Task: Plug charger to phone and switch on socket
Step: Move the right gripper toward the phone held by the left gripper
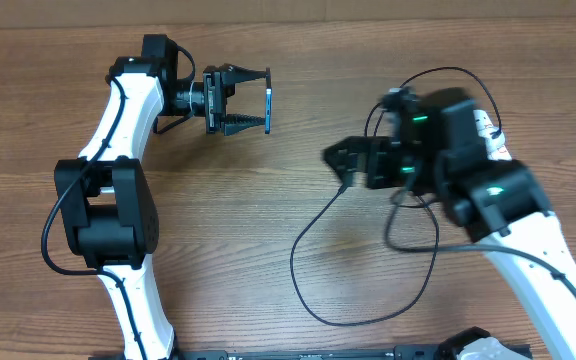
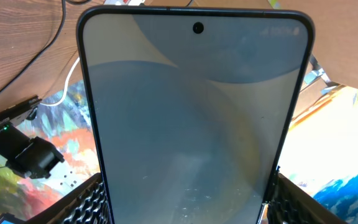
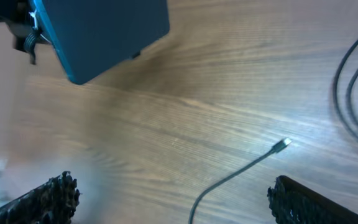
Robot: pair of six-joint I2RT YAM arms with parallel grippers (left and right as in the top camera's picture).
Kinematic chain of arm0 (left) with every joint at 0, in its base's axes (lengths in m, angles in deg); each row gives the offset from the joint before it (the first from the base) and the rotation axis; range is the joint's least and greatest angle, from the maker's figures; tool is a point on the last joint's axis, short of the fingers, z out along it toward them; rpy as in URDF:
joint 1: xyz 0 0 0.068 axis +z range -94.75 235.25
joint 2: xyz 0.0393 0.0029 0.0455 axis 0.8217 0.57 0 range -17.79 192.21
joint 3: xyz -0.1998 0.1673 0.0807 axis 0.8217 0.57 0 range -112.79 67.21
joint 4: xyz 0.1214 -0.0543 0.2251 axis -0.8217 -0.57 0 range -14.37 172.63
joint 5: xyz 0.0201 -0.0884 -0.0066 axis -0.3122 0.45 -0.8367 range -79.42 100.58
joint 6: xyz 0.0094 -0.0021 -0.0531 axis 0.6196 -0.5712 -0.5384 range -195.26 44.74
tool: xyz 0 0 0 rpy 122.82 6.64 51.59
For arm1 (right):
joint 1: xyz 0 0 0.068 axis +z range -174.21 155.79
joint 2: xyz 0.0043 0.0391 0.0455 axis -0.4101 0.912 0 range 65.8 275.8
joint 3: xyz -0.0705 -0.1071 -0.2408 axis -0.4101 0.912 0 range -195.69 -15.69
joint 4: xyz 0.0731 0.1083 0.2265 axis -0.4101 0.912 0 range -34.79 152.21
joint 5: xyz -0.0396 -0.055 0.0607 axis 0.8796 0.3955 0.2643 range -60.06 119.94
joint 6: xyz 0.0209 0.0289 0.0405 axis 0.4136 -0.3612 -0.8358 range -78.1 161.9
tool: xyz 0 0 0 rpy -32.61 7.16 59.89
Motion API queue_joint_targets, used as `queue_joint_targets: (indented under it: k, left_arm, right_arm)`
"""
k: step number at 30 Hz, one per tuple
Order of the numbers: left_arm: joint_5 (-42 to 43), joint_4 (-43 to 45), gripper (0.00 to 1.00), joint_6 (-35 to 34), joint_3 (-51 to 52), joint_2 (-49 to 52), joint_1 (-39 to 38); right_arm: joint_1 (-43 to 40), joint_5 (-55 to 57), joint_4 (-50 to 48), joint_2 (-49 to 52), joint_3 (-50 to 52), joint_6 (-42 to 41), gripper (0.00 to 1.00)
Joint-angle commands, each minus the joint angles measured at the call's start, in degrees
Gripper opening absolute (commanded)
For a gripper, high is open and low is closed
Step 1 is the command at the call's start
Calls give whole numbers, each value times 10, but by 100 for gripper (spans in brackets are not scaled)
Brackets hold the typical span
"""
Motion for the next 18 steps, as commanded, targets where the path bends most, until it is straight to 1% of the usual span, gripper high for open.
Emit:
queue_joint_targets:
  k: [1, 2, 5, 8, 12, 16, 18]
  left_arm:
    - [25, 1, 64, -3, -17, 0, 4]
    - [21, 1, 64, -3, -17, 0, 4]
    - [17, 1, 64, -3, -17, 0, 3]
    - [17, 1, 63, -3, -17, 1, 2]
    - [17, 1, 63, -3, -17, 0, 2]
    - [17, 1, 64, -3, -17, 0, 2]
    - [15, 0, 63, -4, -17, 1, 2]
  right_arm:
    - [70, 220, 16, 26, -85, -38, 99]
    - [87, 236, 25, 43, -110, -40, 100]
    - [109, 240, 41, 90, -174, -55, 100]
    - [122, 242, 43, 131, -213, -55, 99]
    - [125, 249, 43, 163, -240, -61, 99]
    - [126, 240, 31, 165, -242, -67, 99]
    - [126, 220, 22, 166, -242, -49, 98]
